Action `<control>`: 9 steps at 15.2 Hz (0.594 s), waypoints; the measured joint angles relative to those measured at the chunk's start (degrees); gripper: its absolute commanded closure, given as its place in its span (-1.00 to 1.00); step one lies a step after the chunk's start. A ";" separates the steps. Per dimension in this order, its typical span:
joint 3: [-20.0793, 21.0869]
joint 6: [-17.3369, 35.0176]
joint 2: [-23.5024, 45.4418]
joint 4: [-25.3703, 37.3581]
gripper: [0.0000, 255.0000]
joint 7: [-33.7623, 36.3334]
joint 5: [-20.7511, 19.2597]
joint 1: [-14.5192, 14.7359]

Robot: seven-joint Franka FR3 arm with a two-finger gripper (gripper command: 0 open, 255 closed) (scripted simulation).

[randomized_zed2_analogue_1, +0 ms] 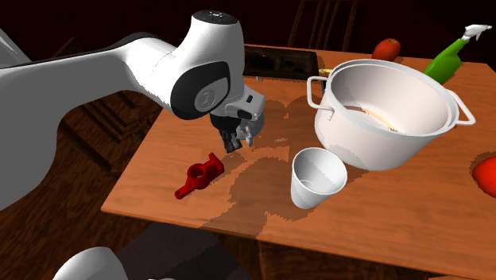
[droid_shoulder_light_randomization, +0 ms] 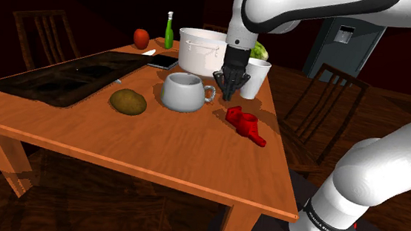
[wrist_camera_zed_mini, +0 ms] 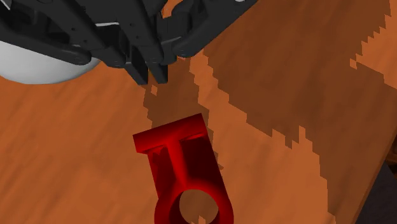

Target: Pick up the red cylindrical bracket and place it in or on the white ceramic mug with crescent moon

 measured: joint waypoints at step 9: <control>-0.01 -0.39 -2.67 -2.12 -1.00 0.01 0.54 0.49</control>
